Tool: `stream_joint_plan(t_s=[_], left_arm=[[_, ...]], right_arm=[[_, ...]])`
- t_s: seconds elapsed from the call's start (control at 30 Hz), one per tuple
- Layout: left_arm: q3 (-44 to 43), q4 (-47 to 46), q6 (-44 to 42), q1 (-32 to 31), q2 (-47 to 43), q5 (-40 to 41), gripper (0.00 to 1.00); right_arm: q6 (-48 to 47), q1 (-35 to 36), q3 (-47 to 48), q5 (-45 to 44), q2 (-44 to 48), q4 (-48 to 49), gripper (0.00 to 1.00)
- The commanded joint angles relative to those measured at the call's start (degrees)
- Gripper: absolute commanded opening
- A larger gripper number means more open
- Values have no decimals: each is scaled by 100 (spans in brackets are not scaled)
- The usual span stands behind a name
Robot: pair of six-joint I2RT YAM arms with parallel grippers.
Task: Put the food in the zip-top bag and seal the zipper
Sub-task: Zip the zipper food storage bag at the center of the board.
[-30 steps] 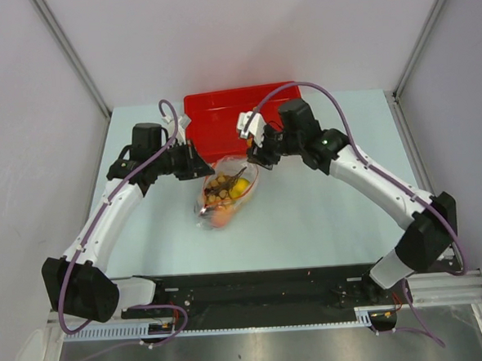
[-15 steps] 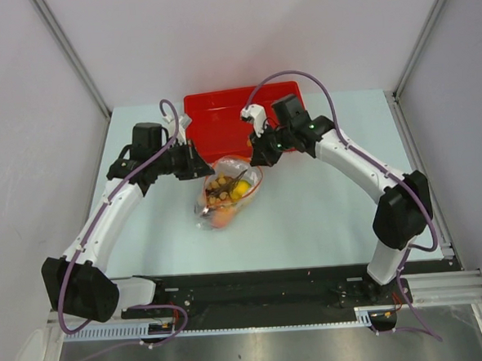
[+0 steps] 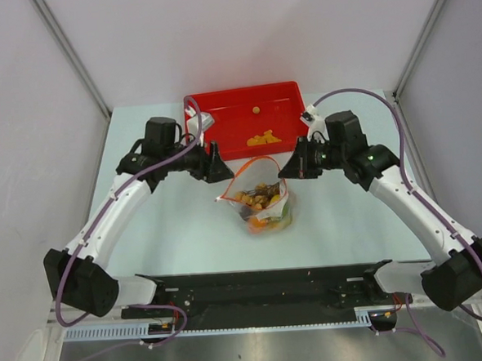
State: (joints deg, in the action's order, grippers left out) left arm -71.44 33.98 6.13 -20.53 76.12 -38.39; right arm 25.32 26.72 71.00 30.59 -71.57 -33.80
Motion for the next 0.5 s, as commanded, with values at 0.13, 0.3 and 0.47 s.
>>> stream_joint_plan(t_s=[0.13,0.3,0.47], left_arm=[[1690,-1068,-1235,542,-2115,-828,100],[3204,-1646,-2501,542,-3452,-1441,99],[4304,-3045,-2634,445,-3570,-1689,99]], right_arm=[[614,-500,-482,-212,213,-241,0],[641,-668,-508,-123,266,-258,0],[693,-721,-508,17,240,-232,0]])
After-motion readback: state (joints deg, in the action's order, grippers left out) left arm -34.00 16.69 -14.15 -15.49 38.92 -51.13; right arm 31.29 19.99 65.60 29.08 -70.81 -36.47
